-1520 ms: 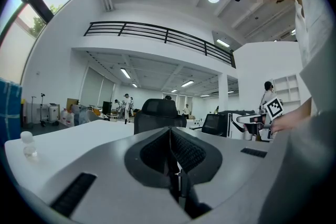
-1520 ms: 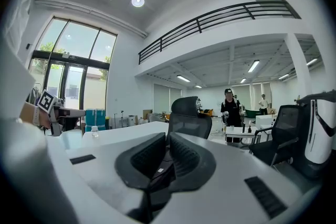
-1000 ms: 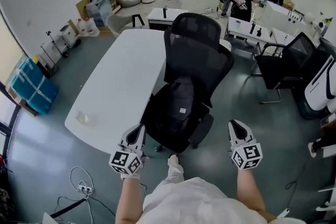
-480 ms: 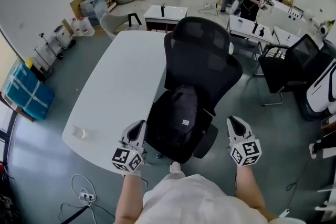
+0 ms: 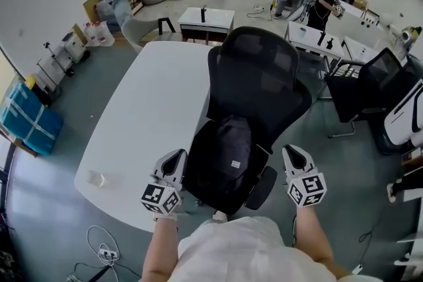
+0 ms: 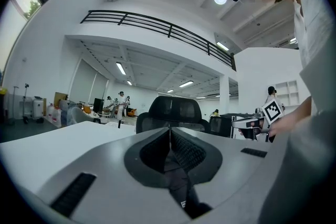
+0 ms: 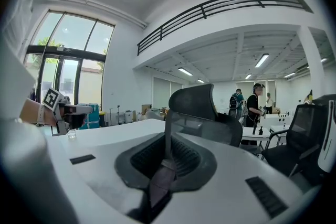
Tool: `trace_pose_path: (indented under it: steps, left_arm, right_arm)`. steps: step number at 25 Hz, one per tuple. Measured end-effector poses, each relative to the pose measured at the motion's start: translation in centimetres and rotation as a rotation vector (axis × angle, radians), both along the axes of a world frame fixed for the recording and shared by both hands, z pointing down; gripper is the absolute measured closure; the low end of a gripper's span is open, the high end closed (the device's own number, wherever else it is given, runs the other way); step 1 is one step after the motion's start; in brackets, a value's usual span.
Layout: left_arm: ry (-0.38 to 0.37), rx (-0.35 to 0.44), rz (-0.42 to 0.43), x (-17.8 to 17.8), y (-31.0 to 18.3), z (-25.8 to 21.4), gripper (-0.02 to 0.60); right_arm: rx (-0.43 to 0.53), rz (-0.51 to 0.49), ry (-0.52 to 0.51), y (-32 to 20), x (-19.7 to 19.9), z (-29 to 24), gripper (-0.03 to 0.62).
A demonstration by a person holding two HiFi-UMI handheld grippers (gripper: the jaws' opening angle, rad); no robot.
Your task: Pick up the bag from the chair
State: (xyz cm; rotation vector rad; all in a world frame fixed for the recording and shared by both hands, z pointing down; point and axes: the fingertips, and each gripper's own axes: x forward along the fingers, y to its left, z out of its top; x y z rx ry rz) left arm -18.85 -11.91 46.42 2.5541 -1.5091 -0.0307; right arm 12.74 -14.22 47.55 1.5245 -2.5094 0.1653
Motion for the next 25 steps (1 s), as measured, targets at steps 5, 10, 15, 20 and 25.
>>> trace_pose_path:
  steps: [5, 10, 15, 20, 25]
  left_arm:
    - [-0.007, -0.017, 0.028, 0.7, -1.5, 1.2, 0.555]
    - [-0.004, -0.061, 0.04, 1.9, -3.1, 3.0, 0.554]
    - [-0.012, -0.117, 0.026, 3.2, -4.8, 5.9, 0.554]
    - [-0.011, -0.197, 0.04, 5.1, -6.4, 9.7, 0.554]
    - [-0.044, -0.266, 0.078, 7.1, -8.1, 13.6, 0.552]
  right_arm:
    - [-0.032, -0.035, 0.015, -1.2, -1.1, 1.7, 0.572]
    - [-0.082, -0.093, 0.024, -3.0, -2.1, 4.1, 0.572]
    - [-0.14, -0.162, 0.022, -4.9, -2.8, 7.0, 0.572]
    - [-0.191, -0.204, 0.011, -7.1, -3.4, 9.8, 0.502]
    - [-0.28, -0.224, 0.002, -8.8, -4.3, 14.0, 0.482]
